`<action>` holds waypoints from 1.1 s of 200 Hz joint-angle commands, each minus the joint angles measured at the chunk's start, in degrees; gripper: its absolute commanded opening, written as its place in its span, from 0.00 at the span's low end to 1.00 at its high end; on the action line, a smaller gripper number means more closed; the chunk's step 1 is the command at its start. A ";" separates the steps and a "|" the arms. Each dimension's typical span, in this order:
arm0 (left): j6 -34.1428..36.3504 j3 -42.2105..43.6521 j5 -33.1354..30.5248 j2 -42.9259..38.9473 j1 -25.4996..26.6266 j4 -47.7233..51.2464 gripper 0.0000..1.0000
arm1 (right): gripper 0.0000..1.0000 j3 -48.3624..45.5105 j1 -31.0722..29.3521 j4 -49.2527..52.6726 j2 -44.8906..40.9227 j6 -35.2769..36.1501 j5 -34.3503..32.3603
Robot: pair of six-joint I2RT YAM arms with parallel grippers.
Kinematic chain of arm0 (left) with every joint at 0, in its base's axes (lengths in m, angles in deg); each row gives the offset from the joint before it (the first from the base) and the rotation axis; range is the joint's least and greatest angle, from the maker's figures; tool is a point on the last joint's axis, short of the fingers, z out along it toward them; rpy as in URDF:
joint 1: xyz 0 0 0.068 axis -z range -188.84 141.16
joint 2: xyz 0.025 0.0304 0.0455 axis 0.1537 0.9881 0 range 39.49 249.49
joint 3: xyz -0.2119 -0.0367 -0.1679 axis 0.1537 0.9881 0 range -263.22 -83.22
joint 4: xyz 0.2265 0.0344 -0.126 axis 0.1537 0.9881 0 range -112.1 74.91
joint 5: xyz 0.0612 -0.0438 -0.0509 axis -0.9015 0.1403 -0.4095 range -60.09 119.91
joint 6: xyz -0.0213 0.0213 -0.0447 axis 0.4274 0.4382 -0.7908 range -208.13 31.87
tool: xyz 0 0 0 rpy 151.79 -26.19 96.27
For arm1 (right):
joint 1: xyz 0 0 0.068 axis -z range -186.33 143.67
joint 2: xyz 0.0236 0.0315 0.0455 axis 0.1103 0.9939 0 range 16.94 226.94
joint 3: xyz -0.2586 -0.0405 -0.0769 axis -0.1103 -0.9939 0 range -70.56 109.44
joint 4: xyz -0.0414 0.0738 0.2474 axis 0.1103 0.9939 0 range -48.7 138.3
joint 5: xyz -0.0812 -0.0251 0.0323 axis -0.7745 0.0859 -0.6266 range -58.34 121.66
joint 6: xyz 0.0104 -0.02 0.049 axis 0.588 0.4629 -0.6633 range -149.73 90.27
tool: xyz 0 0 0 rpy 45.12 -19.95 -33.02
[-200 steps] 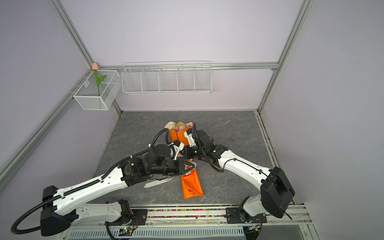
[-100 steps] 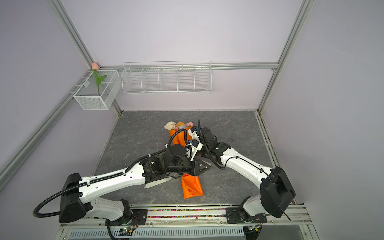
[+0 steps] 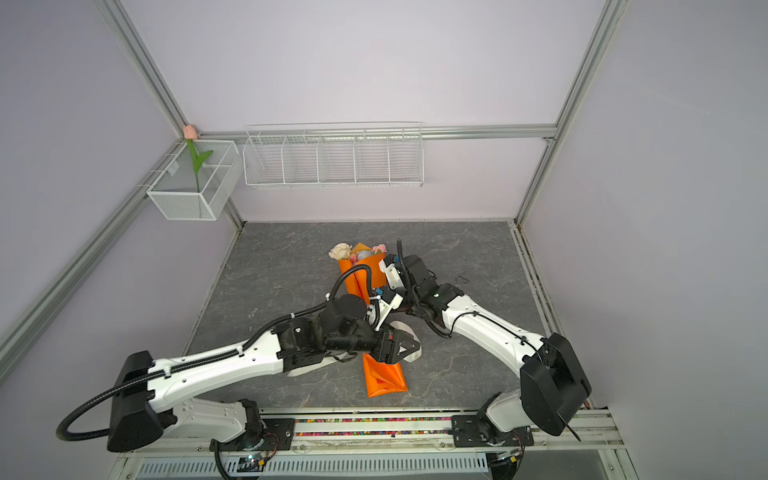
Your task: Tie the bouquet of fake flowers
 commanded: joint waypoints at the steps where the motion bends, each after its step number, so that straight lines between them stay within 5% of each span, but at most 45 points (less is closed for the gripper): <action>1: 2.74 3.31 -1.93 -6.15 -2.69 2.04 0.73 | 0.07 0.61 -0.12 -2.95 -0.30 1.40 2.22; 18: 2.72 5.62 1.59 -8.64 -4.41 0.69 0.82 | 0.07 0.70 -0.08 -3.30 -0.04 1.24 2.52; 30: 4.38 4.76 -2.73 -10.32 -4.45 5.49 0.82 | 0.07 0.62 -0.14 -3.34 -0.25 1.33 2.55; 46: 4.82 4.85 -10.77 -12.41 -6.94 11.45 0.77 | 0.07 -0.05 -0.11 -4.66 -0.76 1.51 3.71; 75: 9.96 6.42 -13.22 -14.90 -15.68 14.99 0.54 | 0.07 -1.37 -0.21 -5.62 -2.09 1.59 4.92; 93: 13.10 7.00 -13.97 -15.92 -19.13 15.32 0.52 | 0.07 -2.06 -0.27 -6.12 -2.97 1.99 5.68; 126: 22.26 6.88 -4.57 -11.44 -20.80 11.62 0.72 | 0.07 -1.78 -1.45 -6.09 -3.51 3.91 7.89; 150: 27.11 7.32 -0.24 -8.19 -20.80 8.94 0.74 | 0.07 -1.76 -2.28 -6.13 -3.00 4.13 8.27; 220: 30.24 15.83 -5.05 -6.83 -20.80 -7.39 0.75 | 0.07 -1.67 -3.54 -7.44 -0.95 3.06 8.77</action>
